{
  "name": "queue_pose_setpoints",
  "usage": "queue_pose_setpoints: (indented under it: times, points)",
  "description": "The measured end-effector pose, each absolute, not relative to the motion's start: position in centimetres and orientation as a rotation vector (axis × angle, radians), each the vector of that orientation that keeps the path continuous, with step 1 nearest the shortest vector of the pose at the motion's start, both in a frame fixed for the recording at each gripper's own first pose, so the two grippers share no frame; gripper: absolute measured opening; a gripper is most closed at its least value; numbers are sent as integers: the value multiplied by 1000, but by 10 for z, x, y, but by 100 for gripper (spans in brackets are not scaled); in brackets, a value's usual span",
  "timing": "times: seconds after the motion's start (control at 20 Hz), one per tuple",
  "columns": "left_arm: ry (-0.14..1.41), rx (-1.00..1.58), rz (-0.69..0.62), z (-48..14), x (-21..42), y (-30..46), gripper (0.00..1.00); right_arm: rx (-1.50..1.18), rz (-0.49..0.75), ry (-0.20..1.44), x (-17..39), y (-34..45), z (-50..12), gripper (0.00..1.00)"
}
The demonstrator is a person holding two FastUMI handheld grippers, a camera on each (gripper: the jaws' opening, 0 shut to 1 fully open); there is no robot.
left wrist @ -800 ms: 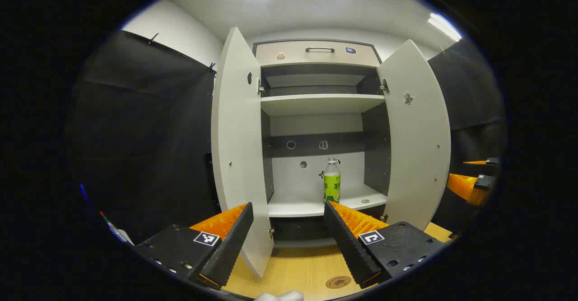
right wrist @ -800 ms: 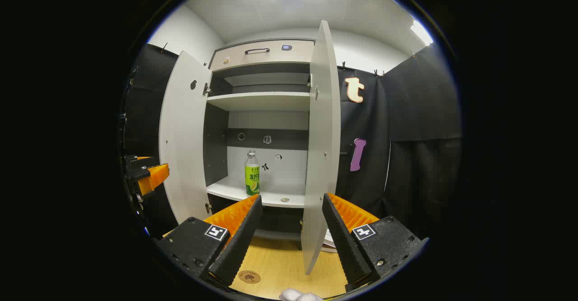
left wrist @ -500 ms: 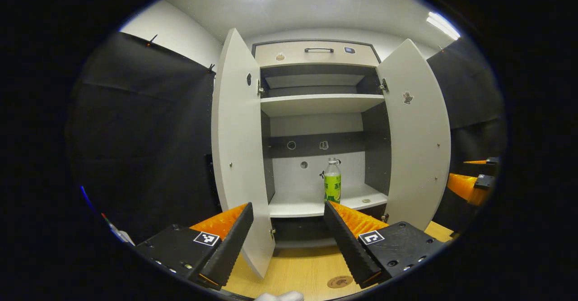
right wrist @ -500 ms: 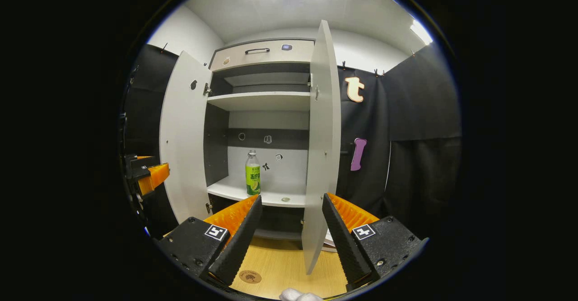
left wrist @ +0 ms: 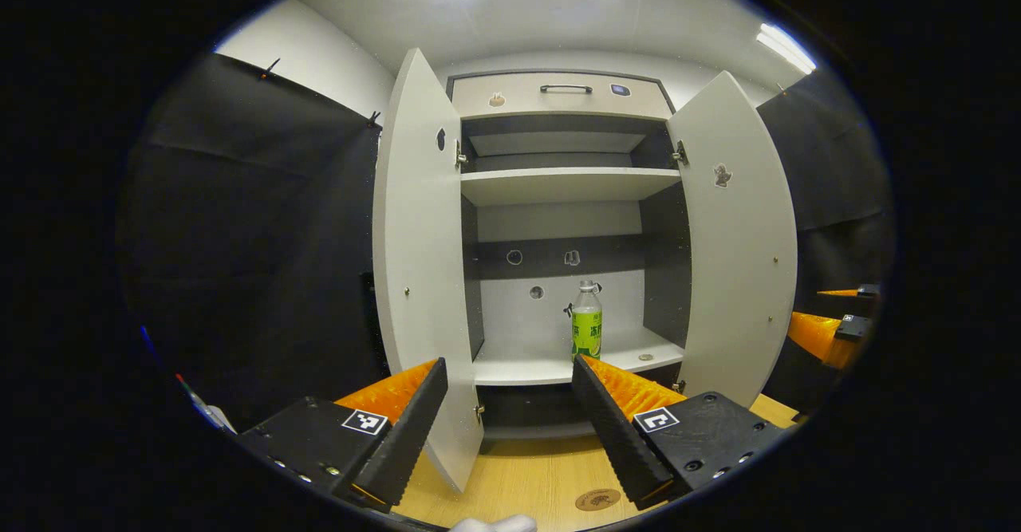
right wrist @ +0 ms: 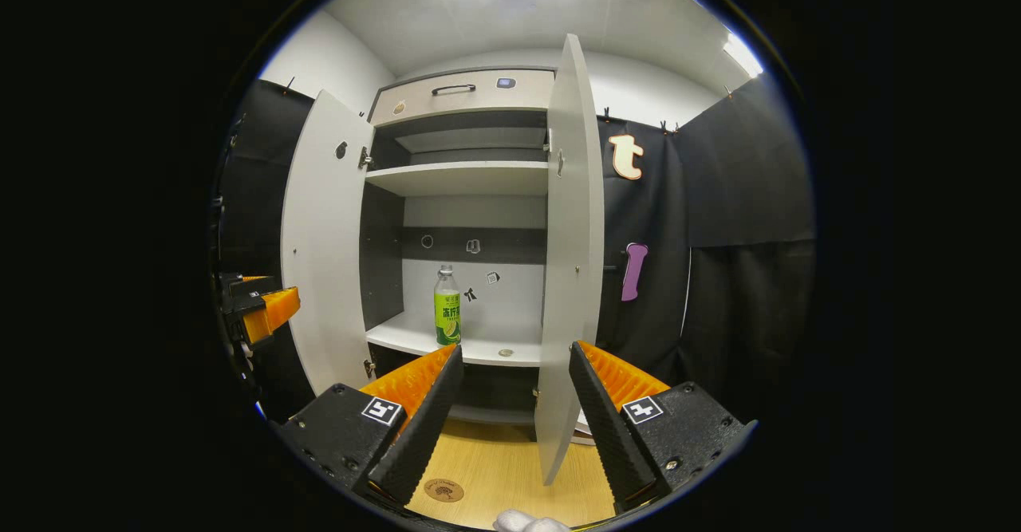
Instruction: Grasp the bottle in the cabinet with the left hand and place it on the coaster, then close the right door with the right hand and the left door with the left hand.
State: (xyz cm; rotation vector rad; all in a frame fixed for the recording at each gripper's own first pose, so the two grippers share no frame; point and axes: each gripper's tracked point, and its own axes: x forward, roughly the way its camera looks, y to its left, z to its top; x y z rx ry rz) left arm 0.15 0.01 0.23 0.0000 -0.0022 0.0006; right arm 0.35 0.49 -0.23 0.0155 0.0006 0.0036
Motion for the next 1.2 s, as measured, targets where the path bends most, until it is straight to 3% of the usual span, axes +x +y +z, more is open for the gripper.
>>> queue_pose_setpoints:
  times: [0.3, 0.5, 0.85, 1.2]
  points:
    - [-5, 8, -6, 2, 10, 0, 96, 14, 4, 6, 5, 7, -2, 83]
    - [-19, -4, -40, 6, 51, -13, 96, 13, 9, 18, 7, 13, 0, 83]
    - [-37, -66, -132, 3, 170, -73, 96, -11, -14, 6, 7, 15, 14, 83]
    - [2, -53, -140, -35, 291, -125, 96, -36, -79, 24, 28, 5, 17, 83]
